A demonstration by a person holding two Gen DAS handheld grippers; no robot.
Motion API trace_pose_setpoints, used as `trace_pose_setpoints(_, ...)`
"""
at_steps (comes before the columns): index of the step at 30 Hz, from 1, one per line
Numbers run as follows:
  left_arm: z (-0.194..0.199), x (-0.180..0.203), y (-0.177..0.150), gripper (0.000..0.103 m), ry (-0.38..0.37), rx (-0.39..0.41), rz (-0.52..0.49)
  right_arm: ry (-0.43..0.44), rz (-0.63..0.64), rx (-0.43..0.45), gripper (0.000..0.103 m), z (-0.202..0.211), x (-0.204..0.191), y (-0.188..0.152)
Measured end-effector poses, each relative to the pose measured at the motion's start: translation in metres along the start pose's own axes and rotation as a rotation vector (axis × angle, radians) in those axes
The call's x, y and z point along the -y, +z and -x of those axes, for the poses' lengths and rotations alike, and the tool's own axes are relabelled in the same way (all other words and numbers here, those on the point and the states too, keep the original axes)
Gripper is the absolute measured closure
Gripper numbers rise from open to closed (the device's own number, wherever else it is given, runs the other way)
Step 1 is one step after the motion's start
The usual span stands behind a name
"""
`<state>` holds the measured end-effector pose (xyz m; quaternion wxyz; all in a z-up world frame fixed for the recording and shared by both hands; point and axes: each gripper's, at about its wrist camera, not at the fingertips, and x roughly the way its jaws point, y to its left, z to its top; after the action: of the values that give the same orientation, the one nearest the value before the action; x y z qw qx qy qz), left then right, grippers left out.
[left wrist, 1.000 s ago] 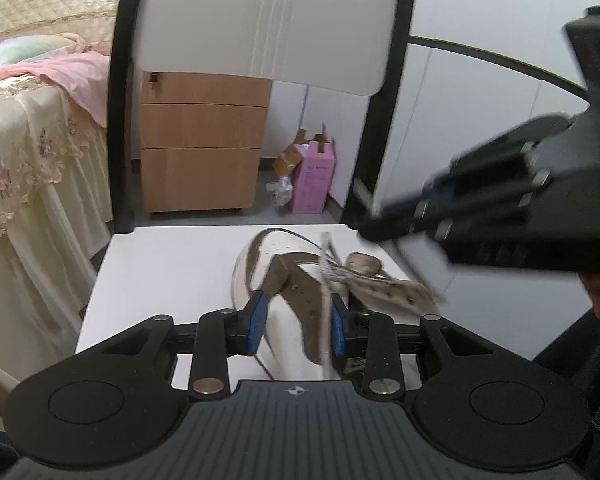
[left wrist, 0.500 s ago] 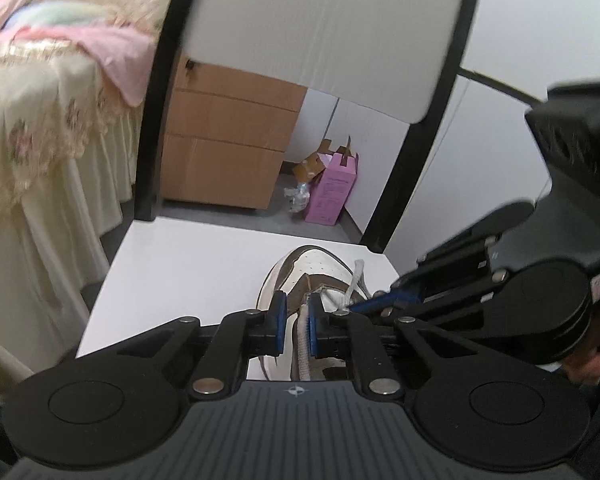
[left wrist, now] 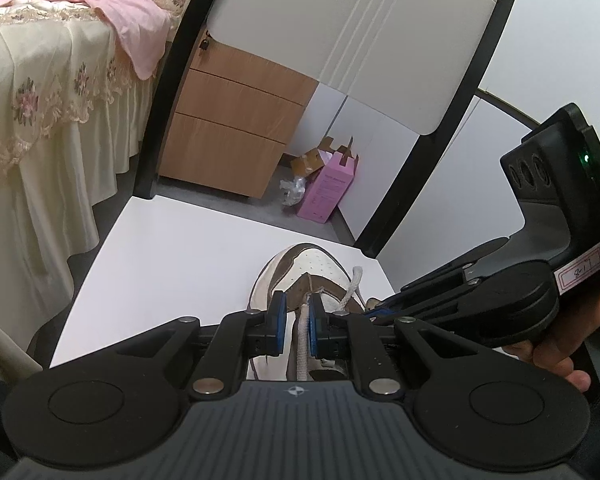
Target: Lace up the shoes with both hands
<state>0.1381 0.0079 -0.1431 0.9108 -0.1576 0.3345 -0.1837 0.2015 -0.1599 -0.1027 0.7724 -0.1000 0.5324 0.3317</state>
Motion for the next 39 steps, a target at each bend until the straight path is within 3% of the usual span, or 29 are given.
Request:
trace_pose_setpoints(7, 0.001, 0.005, 0.0, 0.09, 0.004, -0.004, -0.037, -0.031, 0.082, 0.019, 0.099, -0.001, -0.01, -0.004)
trace_pose_setpoints(12, 0.003, 0.033, -0.008, 0.09, 0.093, 0.02, -0.303, -0.075, 0.167, 0.042, 0.099, -0.002, -0.02, -0.008)
trace_pose_setpoints(17, 0.002, 0.04, -0.007, 0.089, 0.089, -0.004, -0.409, -0.038, 0.09, 0.04, 0.099, -0.004, -0.008, -0.004)
trace_pose_setpoints(21, -0.005, 0.043, -0.01, 0.09, 0.077, -0.078, -0.492, -0.007, 0.022, 0.042, 0.099, -0.004, 0.002, 0.0)
trace_pose_setpoints(34, -0.019, 0.036, -0.004, 0.089, 0.051, -0.13, -0.575, -0.055, 0.08, 0.118, 0.099, -0.004, -0.006, 0.008)
trace_pose_setpoints(39, -0.019, 0.036, -0.003, 0.089, 0.061, -0.132, -0.579, -0.026, 0.095, 0.169, 0.098, 0.005, -0.004, 0.011)
